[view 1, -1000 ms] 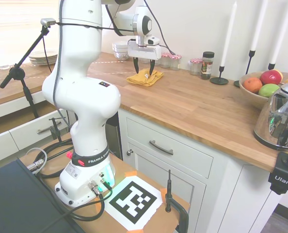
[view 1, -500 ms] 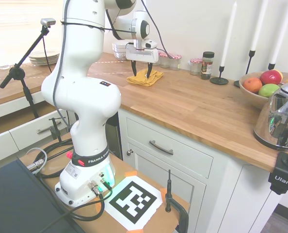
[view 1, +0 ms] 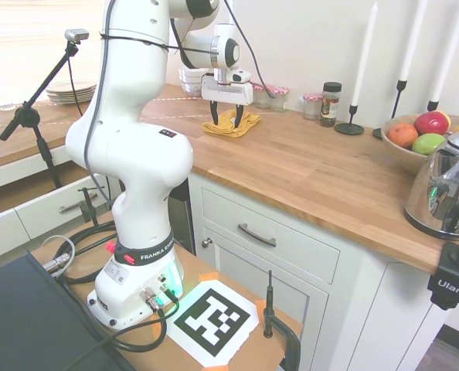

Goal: Wipe the counter

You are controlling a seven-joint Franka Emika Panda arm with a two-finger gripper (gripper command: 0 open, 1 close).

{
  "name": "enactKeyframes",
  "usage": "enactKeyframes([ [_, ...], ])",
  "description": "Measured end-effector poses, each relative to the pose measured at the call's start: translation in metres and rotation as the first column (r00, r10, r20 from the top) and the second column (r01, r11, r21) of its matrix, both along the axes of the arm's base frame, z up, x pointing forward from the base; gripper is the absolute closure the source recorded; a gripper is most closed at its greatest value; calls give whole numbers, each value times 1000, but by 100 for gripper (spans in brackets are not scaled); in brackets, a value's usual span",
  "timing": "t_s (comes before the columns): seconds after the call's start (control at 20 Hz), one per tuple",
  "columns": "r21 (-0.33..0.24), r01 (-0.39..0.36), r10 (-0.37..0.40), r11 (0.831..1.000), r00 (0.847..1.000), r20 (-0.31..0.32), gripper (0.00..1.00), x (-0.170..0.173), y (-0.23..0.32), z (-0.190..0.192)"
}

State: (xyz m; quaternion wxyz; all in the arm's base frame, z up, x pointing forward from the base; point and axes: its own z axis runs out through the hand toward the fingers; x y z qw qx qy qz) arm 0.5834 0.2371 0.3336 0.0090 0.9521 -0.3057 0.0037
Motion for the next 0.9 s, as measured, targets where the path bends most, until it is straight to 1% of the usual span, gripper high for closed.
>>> enactKeyframes([
  [0.9, 7, 5, -5, 1000, 1000, 14, 100, 0, 0, -2],
])
